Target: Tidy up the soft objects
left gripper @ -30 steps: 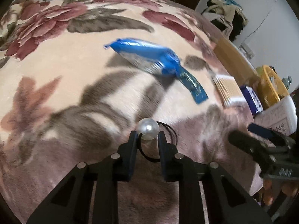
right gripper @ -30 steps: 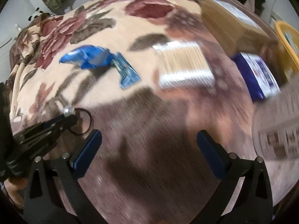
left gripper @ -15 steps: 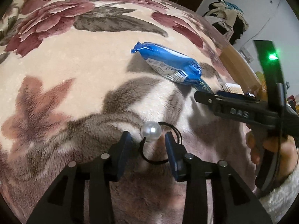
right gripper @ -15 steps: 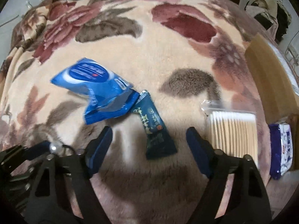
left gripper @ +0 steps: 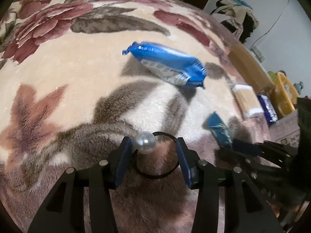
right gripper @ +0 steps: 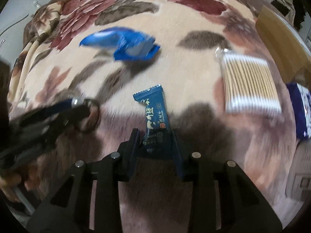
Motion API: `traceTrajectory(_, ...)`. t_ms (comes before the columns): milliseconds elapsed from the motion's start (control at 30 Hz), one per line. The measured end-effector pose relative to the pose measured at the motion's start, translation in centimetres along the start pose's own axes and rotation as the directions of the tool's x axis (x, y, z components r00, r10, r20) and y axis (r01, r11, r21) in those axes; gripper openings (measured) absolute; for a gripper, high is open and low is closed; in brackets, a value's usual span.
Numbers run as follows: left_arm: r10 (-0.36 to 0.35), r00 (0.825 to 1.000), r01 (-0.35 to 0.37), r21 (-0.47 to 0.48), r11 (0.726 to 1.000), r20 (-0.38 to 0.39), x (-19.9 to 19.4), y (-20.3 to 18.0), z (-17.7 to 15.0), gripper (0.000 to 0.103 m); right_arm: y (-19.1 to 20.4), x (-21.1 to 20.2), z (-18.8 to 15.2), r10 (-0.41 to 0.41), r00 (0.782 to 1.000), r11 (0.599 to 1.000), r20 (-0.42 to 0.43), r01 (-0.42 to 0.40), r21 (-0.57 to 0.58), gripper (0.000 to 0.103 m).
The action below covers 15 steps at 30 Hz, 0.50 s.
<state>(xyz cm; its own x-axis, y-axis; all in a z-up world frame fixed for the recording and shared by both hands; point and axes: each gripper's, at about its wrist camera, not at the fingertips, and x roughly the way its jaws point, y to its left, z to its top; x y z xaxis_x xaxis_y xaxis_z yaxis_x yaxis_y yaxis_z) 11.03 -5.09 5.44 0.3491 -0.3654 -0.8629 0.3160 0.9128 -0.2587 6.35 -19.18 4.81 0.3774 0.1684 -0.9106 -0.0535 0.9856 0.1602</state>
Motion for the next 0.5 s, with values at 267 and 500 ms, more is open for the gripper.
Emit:
traceTrajectory(267, 0.013, 1.0, -0.014, -0.023, 1.0, -0.016, 0.3, 0.6, -0.2, 0.023, -0.6, 2.3, 1.3, 0.011, 0.999, 0.998, -0.031, -0.009, 0.068, 0.035)
traceTrajectory(500, -0.005, 1.0, 0.005, -0.011, 1.0, -0.004, -1.8, 0.0, -1.6, 0.023, -0.6, 0.2, -0.4, 0.047, 0.999, 0.995, 0.015, -0.048, 0.09, 0.03)
